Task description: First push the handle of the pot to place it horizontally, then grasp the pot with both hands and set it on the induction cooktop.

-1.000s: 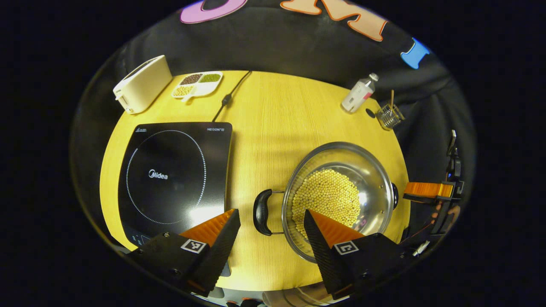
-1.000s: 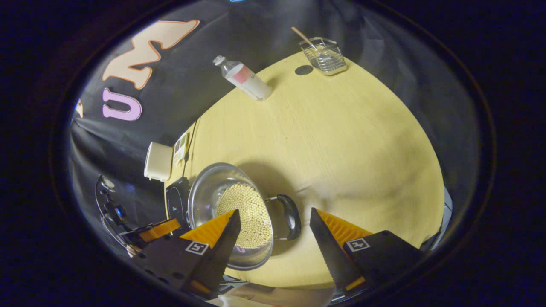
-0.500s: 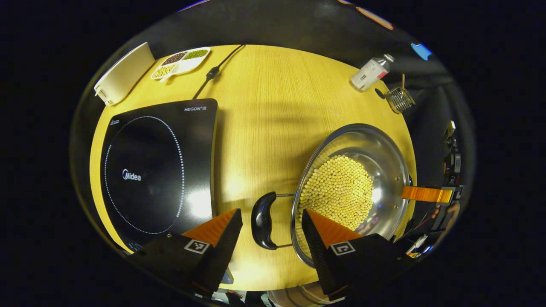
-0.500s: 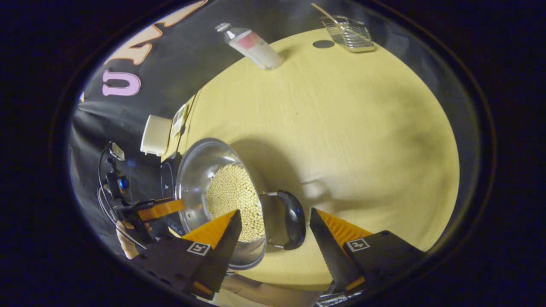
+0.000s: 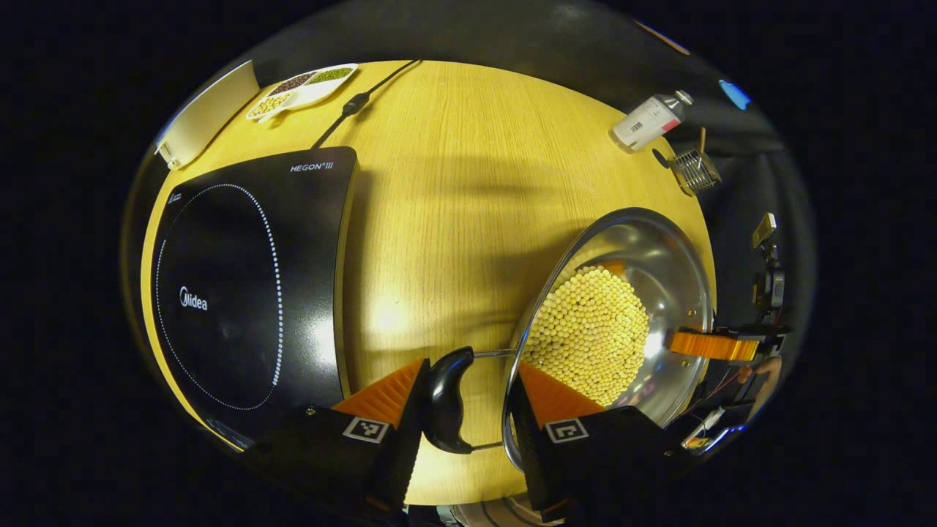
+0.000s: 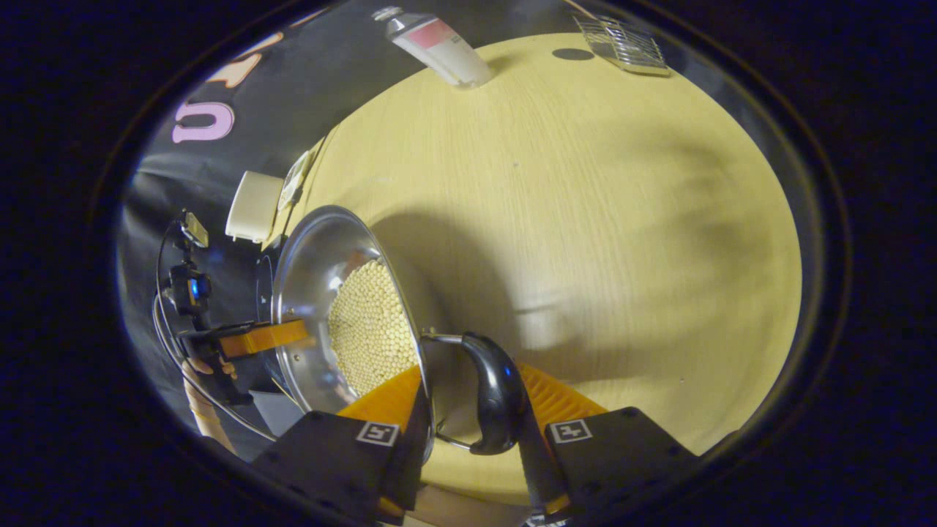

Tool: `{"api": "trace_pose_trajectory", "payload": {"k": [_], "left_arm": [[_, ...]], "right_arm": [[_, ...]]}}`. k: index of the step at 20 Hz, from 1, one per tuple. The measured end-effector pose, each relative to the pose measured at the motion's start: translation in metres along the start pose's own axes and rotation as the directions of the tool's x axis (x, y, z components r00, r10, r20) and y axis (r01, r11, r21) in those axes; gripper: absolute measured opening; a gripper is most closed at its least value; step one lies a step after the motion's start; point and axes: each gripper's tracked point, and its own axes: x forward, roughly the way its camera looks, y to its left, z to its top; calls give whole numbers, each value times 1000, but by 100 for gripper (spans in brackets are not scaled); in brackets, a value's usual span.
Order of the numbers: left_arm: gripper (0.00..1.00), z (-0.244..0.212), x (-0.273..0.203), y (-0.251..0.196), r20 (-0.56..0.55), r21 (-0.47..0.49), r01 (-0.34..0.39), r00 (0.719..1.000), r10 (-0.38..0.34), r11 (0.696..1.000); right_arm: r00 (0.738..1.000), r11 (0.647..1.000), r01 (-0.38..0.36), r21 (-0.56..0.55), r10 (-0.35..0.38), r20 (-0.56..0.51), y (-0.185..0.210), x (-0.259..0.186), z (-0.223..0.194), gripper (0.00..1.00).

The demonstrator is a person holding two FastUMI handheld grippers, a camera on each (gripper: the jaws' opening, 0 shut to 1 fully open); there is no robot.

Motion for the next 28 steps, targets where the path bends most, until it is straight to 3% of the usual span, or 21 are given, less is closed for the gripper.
{"api": "trace_pose_trajectory", "payload": {"k": [1, 2, 3, 5, 7, 8, 9, 10, 11, 20, 28], "left_arm": [[63, -1, -2, 0, -8, -6, -4, 1000, 4, 1000], [62, -1, 0, 0, -5, -7, -4, 1000, 4, 1000], [61, -1, -1, 0, -9, -9, -4, 1000, 4, 1000], [60, -1, -1, 1, -6, 2, -6, 1000, 6, 1000], [61, 0, -1, 2, 0, 7, -18, 1000, 18, 1000], [59, 1, -2, 1, 6, 8, -23, 1000, 23, 1000], [59, 0, -2, 1, 10, 5, -24, 1000, 24, 1000], [58, -2, -2, 0, 9, 2, -22, 1000, 22, 1000], [58, -3, -3, -1, 16, -2, -19, 1000, 19, 1000], [60, -37, -42, -17, 14, -4, -2, 1000, 2, 1000], [58, -57, -70, -26, 24, 60, 28, 999, -30, 998]], "right_arm": [[1000, 1000, -1, 9, 1, -8, 1, -4, -1, 60], [1000, 1000, 2, 13, -2, -3, 0, -4, 1, 50], [1000, 1000, 1, 14, -1, 5, 1, -5, 2, 60], [1000, 1000, 4, 9, -4, 8, 1, -6, 1, 45], [1000, 1000, 18, 4, -18, 20, 1, -7, 2, 45], [999, 1000, 24, 2, -25, 23, 0, -8, 2, 51], [999, 1000, 28, 4, -28, 24, 0, -9, 0, 45], [999, 1000, 31, 3, -31, 33, 0, -12, 1, 56], [998, 999, 34, 1, -34, 46, 1, -16, 1, 46], [998, 1000, 25, -17, -24, 65, 8, -59, -32, 45], [993, 999, 41, 23, -44, 111, 15, -96, -69, 46]]}}
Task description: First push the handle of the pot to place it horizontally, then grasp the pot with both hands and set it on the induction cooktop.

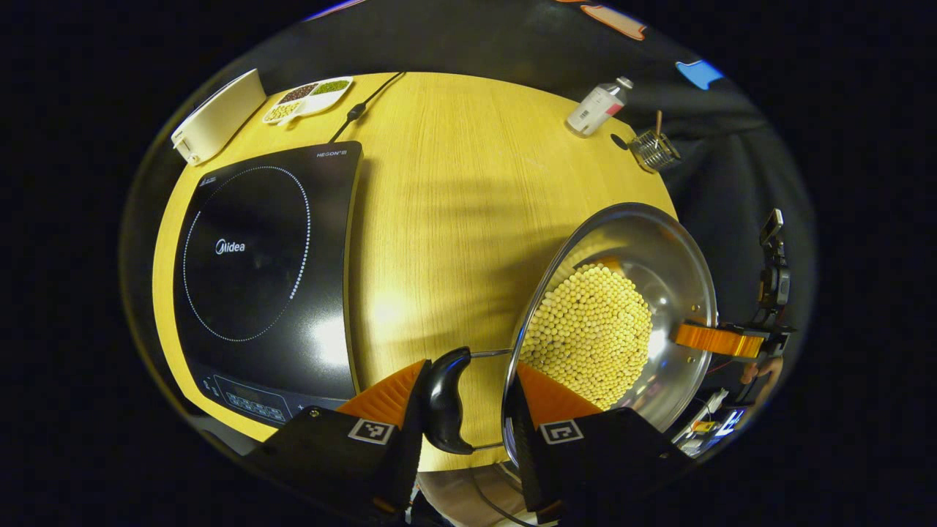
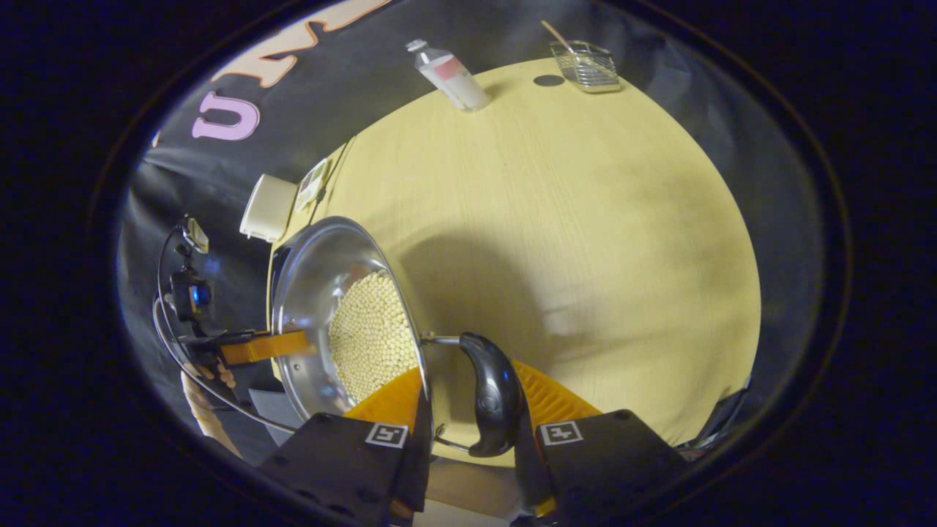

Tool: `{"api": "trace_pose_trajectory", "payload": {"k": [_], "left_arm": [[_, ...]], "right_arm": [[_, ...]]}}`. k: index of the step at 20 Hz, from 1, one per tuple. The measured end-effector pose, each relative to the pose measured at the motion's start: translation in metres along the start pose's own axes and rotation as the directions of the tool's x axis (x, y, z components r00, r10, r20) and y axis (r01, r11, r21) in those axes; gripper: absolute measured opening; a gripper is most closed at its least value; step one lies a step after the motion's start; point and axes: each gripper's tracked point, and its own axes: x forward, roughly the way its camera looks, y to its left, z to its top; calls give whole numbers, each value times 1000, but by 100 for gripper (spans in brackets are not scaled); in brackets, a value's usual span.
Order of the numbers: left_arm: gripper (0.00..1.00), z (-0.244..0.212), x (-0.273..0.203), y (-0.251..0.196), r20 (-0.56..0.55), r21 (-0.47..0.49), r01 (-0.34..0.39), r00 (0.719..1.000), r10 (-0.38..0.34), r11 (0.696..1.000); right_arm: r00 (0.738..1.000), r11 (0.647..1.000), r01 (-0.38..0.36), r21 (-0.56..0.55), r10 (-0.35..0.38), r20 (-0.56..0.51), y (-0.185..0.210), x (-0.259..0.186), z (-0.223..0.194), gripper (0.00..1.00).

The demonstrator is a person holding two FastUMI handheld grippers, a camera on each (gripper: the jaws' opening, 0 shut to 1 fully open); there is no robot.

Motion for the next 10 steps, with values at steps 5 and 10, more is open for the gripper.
{"api": "trace_pose_trajectory", "payload": {"k": [5, 10], "left_arm": [[60, -6, -18, 10, -12, 67, 32, 999, -31, 997], [60, -11, -37, 41, -28, 136, 54, 998, -50, 989]], "right_arm": [[999, 998, 25, 56, -27, 35, 19, -14, -31, 51], [996, 992, 45, 116, -54, 74, 56, -17, -64, 51]]}}
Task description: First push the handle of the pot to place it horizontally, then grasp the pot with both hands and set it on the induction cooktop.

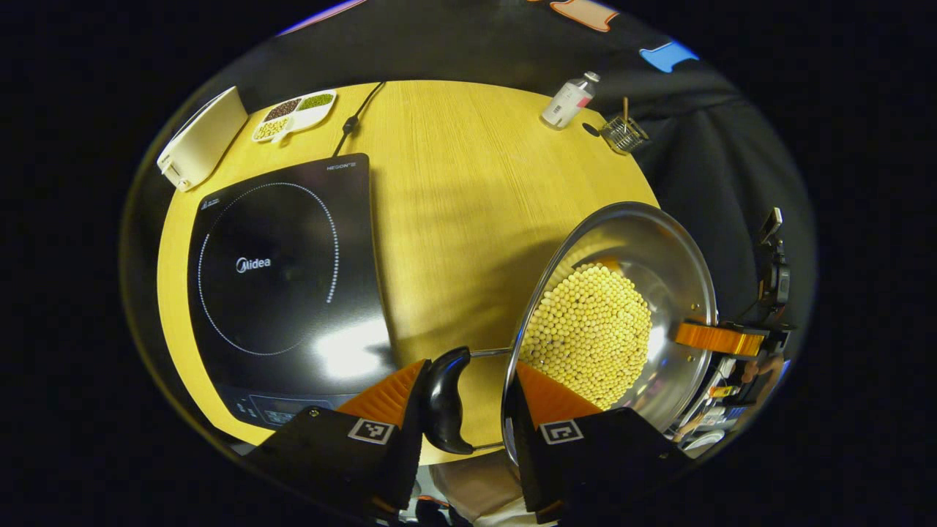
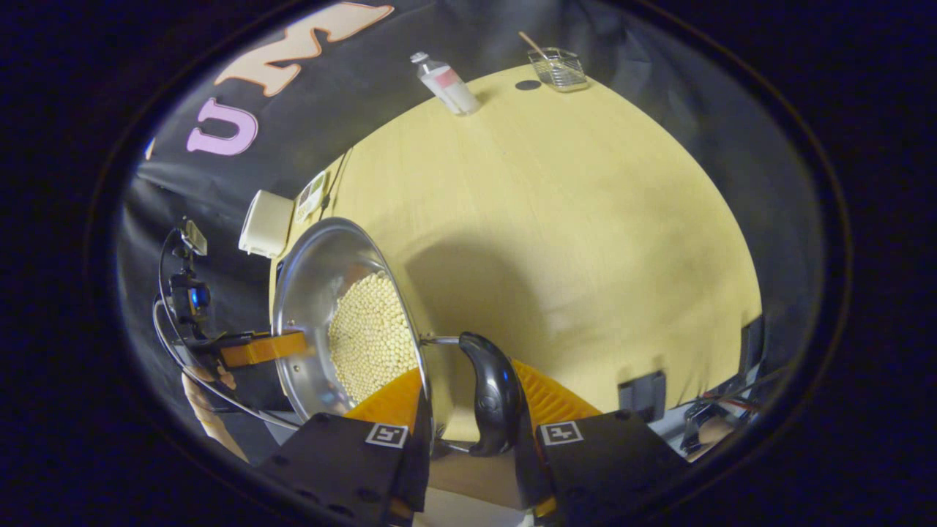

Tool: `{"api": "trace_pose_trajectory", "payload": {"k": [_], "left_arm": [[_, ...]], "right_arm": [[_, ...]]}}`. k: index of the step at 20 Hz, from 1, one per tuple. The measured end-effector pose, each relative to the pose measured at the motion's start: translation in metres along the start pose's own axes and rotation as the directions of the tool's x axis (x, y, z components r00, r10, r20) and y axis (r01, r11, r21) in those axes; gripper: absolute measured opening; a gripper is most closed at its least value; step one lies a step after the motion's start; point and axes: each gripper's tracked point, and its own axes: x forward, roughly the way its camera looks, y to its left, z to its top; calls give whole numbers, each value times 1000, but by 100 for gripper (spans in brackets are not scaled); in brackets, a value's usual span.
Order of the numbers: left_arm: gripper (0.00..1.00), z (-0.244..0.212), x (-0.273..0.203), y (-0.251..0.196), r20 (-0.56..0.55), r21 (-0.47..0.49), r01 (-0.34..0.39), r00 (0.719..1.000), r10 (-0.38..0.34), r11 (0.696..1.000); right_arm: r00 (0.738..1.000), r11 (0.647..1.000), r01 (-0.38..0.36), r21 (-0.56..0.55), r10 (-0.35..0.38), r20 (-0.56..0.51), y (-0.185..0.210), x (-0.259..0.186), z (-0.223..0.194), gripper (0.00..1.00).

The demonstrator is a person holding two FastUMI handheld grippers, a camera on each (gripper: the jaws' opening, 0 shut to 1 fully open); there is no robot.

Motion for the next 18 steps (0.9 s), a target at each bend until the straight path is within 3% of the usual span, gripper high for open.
{"api": "trace_pose_trajectory", "payload": {"k": [8, 18], "left_arm": [[58, -6, -35, 62, -1, 75, 22, 1000, -22, 997], [58, -1, -65, 140, 39, 50, 17, 999, -19, 999]], "right_arm": [[999, 998, 18, 62, -21, 46, 70, 4, -43, 51], [996, 999, 28, 17, -30, 79, 160, 29, -46, 51]]}}
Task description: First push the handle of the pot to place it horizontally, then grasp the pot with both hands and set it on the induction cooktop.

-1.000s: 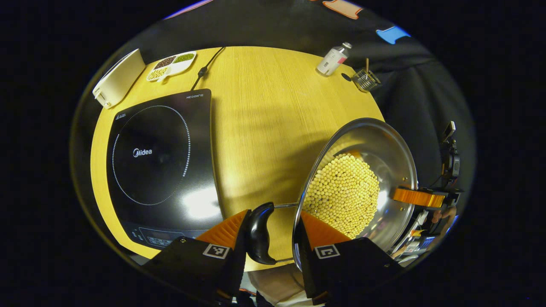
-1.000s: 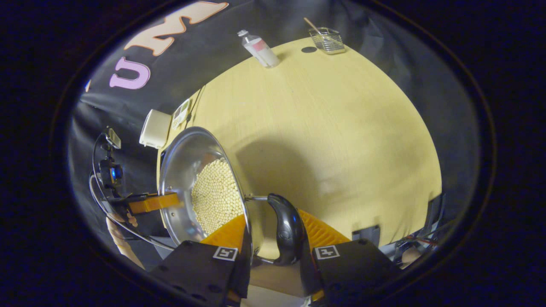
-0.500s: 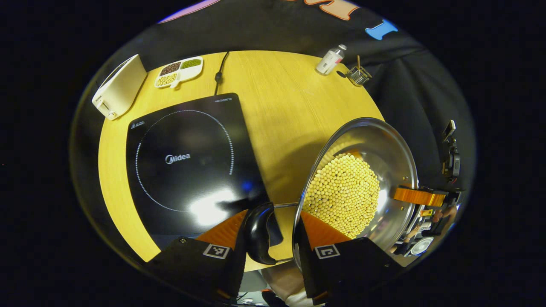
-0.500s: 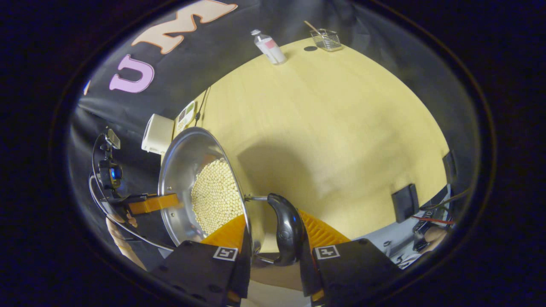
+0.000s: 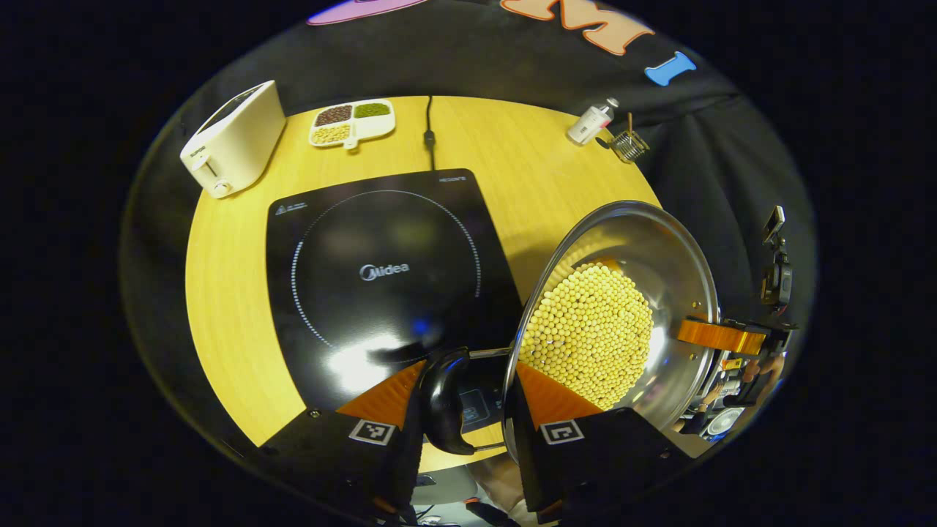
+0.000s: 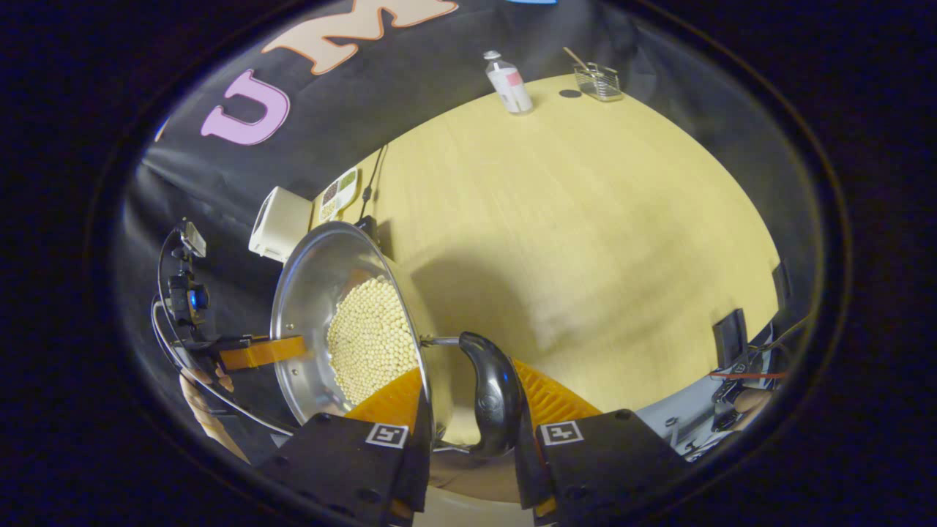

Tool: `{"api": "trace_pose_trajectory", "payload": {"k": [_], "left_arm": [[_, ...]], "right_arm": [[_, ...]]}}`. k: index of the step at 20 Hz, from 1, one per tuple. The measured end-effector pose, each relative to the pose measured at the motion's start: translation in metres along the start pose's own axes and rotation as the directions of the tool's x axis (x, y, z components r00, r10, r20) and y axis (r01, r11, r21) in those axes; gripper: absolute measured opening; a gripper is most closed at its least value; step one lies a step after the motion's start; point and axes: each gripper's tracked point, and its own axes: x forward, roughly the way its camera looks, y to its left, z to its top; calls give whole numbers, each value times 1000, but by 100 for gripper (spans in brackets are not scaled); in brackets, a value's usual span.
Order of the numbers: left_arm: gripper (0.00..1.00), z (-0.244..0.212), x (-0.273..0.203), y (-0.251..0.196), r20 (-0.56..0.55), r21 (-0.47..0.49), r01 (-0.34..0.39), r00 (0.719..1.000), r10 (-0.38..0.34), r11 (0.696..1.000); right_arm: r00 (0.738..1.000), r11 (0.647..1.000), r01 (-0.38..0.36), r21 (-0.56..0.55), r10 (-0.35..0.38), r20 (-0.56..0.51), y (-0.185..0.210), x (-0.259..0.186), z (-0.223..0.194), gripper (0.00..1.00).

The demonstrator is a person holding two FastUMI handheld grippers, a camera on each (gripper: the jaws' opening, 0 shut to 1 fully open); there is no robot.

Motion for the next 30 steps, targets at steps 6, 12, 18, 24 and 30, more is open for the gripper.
{"api": "trace_pose_trajectory", "payload": {"k": [6, 12, 18, 24, 30], "left_arm": [[58, 4, -15, 51, 36, -28, -60, 997, 61, 998], [59, 15, -28, 98, 80, -37, -141, 986, 144, 989], [58, 16, -28, 135, 90, -72, -183, 978, 189, 980], [58, 23, -19, 153, 88, -78, -209, 973, 215, 975], [58, 27, -14, 165, 84, -86, -233, 967, 240, 969]], "right_arm": [[999, 998, -39, -41, 38, -9, 52, 33, 5, 51], [996, 995, -83, -62, 82, -21, 94, 70, 13, 45], [995, 991, -97, -91, 96, -20, 120, 99, 14, 45], [996, 993, -89, -79, 88, -14, 130, 123, 18, 51], [997, 995, -80, -66, 79, -11, 138, 138, 22, 51]]}}
